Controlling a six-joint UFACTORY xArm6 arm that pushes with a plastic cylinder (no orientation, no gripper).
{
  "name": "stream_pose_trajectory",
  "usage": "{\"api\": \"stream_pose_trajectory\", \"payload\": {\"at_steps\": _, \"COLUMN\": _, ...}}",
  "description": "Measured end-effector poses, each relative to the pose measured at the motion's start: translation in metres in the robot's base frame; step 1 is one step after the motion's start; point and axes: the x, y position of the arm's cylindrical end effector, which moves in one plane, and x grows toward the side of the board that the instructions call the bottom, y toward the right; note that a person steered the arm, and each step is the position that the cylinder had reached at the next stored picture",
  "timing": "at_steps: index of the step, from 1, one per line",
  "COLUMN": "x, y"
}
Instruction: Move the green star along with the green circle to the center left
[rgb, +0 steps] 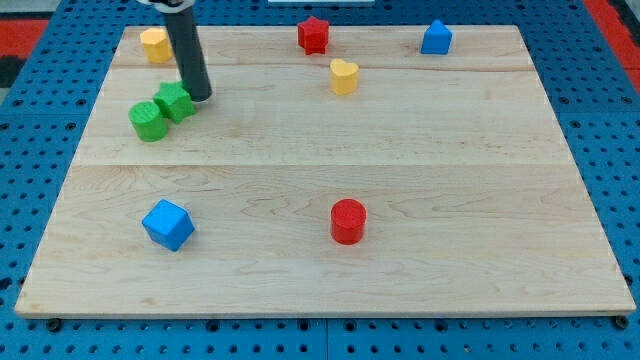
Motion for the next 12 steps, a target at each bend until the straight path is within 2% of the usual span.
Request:
{"api": "stream_pose_trajectory", "payload": {"at_steps": 2, "x": 0.008, "y": -0.085}}
{"api": "stream_pose_trajectory", "payload": {"at_steps": 5, "x": 0.045, "y": -0.085}}
{"api": "stream_pose_trajectory", "payload": {"at_steps": 9, "x": 0.045, "y": -0.095}}
{"api": "stream_pose_trajectory", "payload": {"at_steps": 10, "x": 0.044, "y": -0.133}}
{"api": "stream_pose_trajectory", "payload": {"at_steps": 11, "x": 0.048, "y": -0.135}}
{"api": "stream_pose_trajectory", "payload": {"at_steps": 12, "x": 0.099, "y": -0.121}}
